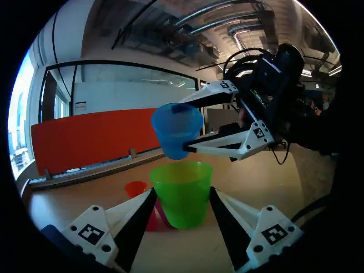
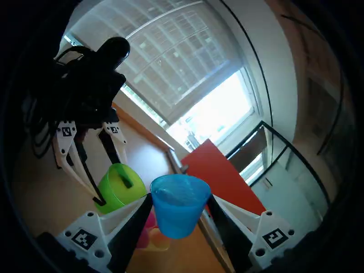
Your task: Pour water
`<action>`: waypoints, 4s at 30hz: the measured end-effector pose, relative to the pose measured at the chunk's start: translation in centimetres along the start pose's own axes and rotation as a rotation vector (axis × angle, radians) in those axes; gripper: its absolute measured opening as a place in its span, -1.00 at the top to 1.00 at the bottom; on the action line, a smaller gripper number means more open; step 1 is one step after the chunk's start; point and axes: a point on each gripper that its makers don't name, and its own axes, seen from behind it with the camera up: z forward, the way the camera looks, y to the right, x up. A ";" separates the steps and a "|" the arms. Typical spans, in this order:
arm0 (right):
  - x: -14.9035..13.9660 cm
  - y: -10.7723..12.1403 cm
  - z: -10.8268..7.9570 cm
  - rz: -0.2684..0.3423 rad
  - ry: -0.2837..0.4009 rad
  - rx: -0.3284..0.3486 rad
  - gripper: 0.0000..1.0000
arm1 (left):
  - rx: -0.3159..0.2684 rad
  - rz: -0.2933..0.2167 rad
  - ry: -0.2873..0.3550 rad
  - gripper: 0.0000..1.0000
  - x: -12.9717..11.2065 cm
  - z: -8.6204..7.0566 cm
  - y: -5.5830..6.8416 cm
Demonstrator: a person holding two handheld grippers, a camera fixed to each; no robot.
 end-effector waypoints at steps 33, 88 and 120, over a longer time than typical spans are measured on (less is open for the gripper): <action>0.3 0.2 0.2 -0.163 -0.026 0.041 -0.81 | -0.008 0.008 0.004 -0.66 0.2 0.3 0.4; 0.3 1.1 -0.1 -0.290 -0.039 0.049 -0.81 | -0.016 0.011 0.005 -0.66 0.5 0.9 0.9; 0.0 1.6 -0.4 -0.345 -0.046 0.049 -0.81 | -0.026 0.015 0.004 -0.66 0.4 1.2 1.5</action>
